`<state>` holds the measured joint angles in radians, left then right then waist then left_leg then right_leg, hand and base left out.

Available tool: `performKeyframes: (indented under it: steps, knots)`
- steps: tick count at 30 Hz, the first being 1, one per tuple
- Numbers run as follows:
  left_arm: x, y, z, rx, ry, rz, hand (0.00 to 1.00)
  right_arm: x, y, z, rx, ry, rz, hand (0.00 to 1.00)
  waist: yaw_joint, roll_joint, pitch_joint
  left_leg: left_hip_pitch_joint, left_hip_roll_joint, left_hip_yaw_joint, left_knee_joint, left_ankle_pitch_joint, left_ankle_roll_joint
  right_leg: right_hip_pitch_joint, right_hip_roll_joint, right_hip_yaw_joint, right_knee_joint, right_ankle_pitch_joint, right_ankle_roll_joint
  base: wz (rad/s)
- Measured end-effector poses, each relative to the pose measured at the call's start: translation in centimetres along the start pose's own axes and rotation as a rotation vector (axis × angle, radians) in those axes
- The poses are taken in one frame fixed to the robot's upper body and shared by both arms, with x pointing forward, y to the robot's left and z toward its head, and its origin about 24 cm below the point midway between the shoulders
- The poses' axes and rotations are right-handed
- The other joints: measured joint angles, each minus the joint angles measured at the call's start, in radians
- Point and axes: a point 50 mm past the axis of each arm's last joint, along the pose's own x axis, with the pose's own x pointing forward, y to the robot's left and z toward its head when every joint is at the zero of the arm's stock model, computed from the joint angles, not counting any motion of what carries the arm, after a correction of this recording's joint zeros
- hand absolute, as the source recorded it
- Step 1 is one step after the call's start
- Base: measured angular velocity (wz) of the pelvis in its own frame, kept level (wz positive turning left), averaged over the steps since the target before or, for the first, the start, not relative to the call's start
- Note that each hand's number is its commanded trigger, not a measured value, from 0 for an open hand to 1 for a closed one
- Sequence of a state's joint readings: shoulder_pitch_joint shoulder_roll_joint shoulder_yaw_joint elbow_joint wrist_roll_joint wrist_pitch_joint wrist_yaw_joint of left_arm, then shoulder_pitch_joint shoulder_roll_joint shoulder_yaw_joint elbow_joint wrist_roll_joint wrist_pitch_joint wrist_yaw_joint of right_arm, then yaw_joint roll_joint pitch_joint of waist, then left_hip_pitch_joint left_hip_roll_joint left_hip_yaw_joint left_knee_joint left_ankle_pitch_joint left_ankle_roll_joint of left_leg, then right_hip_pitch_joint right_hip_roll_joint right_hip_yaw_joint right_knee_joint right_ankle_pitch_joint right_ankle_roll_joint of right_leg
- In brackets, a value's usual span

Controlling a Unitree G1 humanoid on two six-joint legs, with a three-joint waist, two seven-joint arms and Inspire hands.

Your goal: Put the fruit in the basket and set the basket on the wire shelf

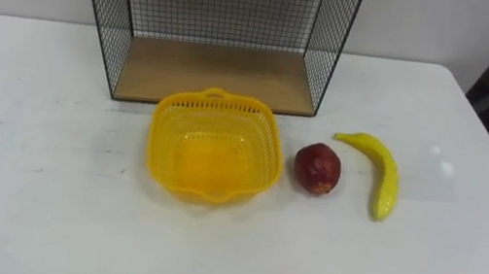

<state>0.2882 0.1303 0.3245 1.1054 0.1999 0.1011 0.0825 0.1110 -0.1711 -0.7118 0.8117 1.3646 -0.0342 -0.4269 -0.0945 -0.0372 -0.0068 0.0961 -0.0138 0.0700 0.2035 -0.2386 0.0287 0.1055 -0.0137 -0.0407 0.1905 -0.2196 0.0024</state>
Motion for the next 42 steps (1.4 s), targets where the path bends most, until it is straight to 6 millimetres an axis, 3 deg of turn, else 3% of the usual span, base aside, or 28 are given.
performKeyframes:
  steps: [4,6,12,14,20,26,32,36,42]
  knots:
    - [-0.1,0.2,0.2,-0.004,-0.029,0.009,0.00,-1.8,4.3,2.1,0.057,-0.090,0.111,0.00,-0.015,-0.006,0.0008,-0.007,-0.001,0.001,-0.001,0.000,0.000,-0.005,-0.001,-0.001,-0.002,0.000,0.001,0.00]
    - [-0.1,0.5,0.5,-0.005,-0.056,0.017,0.00,-3.7,6.9,3.2,0.021,-0.180,0.211,0.00,-0.008,-0.004,0.0028,-0.011,0.000,0.007,-0.005,0.001,0.000,-0.011,0.001,0.008,0.001,0.000,0.000,-0.10]
    - [-0.2,0.2,1.0,0.027,-0.096,0.005,0.00,-7.3,10.7,4.3,-0.081,-0.367,0.373,0.00,0.001,-0.018,0.0121,-0.019,0.000,0.008,-0.004,0.001,0.000,-0.023,0.002,0.009,0.014,0.000,0.000,-0.02]
    - [-0.1,0.2,1.2,0.038,-0.102,0.005,0.00,-8.9,12.0,3.9,-0.214,-0.487,0.447,0.00,0.007,-0.019,0.0113,-0.034,0.001,0.009,0.001,0.001,0.000,-0.037,0.001,0.011,0.016,0.000,0.000,0.00]
    - [-0.1,0.5,1.2,0.068,-0.099,0.009,0.00,-11.4,14.0,2.0,-0.525,-0.736,0.591,0.00,0.025,-0.017,0.0104,-0.035,0.002,0.010,0.003,0.001,0.000,-0.042,0.002,0.009,0.017,0.003,-0.001,0.01]
    - [-0.1,0.1,1.3,0.106,-0.107,-0.006,0.00,-14.5,15.9,0.5,-0.688,-0.862,0.798,0.00,0.042,-0.012,0.0097,-0.035,0.002,0.010,0.002,0.002,0.001,-0.048,0.002,0.009,0.030,0.003,-0.001,0.00]
    - [-0.1,0.0,1.4,0.141,-0.111,-0.005,0.00,-15.9,16.7,-1.3,-0.838,-0.846,0.983,0.00,0.063,-0.023,0.0093,-0.030,0.001,0.010,0.003,0.003,0.002,-0.045,-0.001,0.004,0.029,0.003,-0.001,0.00]
    - [-0.1,-0.1,1.5,0.160,-0.115,-0.010,0.00,-16.3,16.9,-2.8,-0.937,-0.785,1.097,0.00,0.076,-0.039,0.0143,-0.016,0.001,0.006,0.002,0.003,0.003,-0.025,-0.001,0.000,0.027,0.003,-0.001,0.02]
    - [-0.1,-0.3,1.4,0.176,-0.112,-0.017,0.00,-16.6,16.8,-4.1,-1.037,-0.752,1.198,0.00,0.079,-0.038,0.0170,-0.018,0.001,-0.008,0.003,0.002,0.002,-0.014,-0.002,-0.017,0.017,0.005,-0.001,0.07]
